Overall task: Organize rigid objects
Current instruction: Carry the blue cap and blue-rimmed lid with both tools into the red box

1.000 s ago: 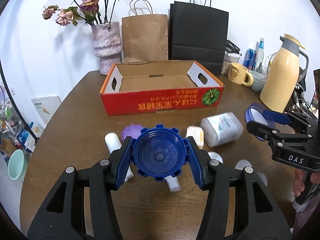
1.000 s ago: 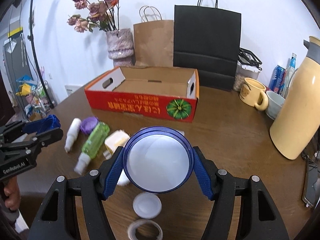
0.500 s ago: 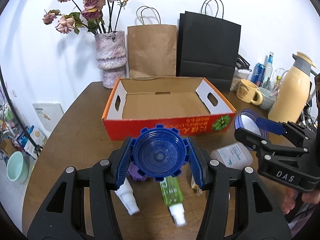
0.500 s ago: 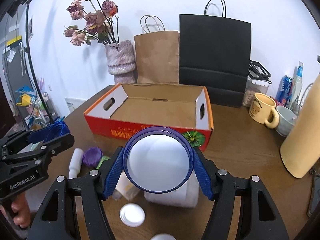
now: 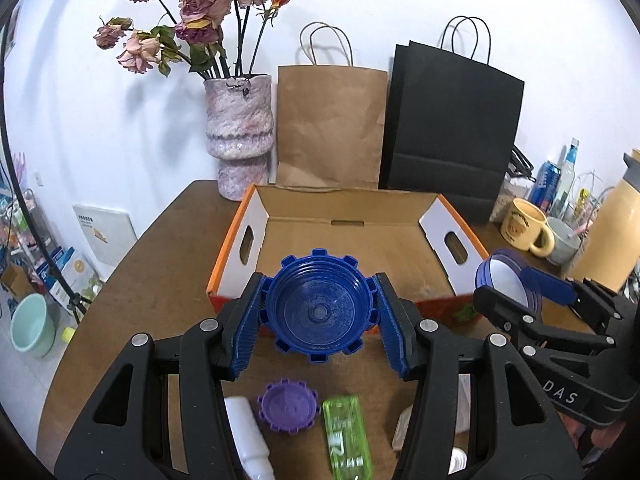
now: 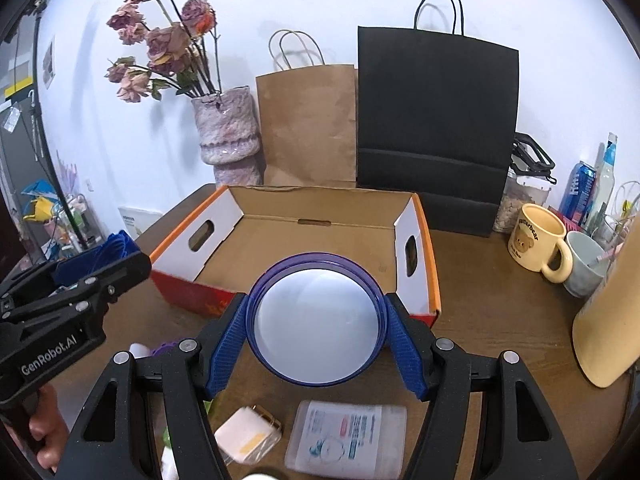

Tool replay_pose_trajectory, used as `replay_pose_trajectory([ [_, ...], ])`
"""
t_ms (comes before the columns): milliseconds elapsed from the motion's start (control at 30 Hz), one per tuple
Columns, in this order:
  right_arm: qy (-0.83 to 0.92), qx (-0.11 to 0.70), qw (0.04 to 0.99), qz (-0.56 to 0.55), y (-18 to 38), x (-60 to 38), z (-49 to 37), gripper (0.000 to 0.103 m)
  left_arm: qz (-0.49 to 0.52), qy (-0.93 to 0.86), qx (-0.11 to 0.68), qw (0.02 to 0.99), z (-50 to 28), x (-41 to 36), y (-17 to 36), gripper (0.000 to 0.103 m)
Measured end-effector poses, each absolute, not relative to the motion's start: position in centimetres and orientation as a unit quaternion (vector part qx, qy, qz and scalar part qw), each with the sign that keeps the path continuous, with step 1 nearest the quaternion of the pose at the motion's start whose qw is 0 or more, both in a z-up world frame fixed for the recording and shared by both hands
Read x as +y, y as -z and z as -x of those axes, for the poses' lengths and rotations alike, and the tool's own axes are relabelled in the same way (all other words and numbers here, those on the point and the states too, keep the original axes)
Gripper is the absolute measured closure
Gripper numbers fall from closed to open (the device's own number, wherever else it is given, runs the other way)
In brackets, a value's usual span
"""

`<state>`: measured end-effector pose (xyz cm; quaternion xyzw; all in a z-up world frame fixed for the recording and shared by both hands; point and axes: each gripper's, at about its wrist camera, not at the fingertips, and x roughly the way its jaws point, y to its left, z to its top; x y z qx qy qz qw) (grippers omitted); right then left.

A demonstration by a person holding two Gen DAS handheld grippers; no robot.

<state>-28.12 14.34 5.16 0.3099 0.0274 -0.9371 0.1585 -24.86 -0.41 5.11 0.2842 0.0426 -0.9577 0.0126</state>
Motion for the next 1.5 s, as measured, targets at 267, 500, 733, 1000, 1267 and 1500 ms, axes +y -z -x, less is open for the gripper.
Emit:
replay_pose_trajectory([
  [267, 0.935, 0.031, 0.150, -0.319, -4.9, 14.1, 31.5, 0.032, -0.293, 0.955, 0.043, 0.020, 27.6, -0.5, -4.6, 0.054],
  [500, 0.935, 0.039, 0.147, -0.321, -4.8, 13.6, 33.8, 0.032, -0.300, 0.952, 0.046, 0.030, 30.4, -1.0, -4.3, 0.054],
  [733, 0.933, 0.051, 0.141, -0.328, -4.3, 13.2, 36.4, 0.032, -0.314, 0.948, 0.042, 0.038, 33.3, -1.4, -3.5, 0.054],
  [1000, 0.927, 0.066, 0.140, -0.343, -3.0, 12.6, 38.9, 0.032, -0.331, 0.942, 0.032, 0.045, 36.4, -1.5, -2.3, 0.054],
  [1267, 0.920, 0.073, 0.147, -0.356, -1.4, 11.9, 40.6, 0.032, -0.349, 0.936, 0.027, 0.048, 38.3, -1.8, -1.1, 0.054],
  [1500, 0.919, 0.068, 0.147, -0.360, -0.7, 12.2, 41.1, 0.032, -0.351, 0.935, 0.022, 0.056, 39.0, -2.3, -0.5, 0.054],
])
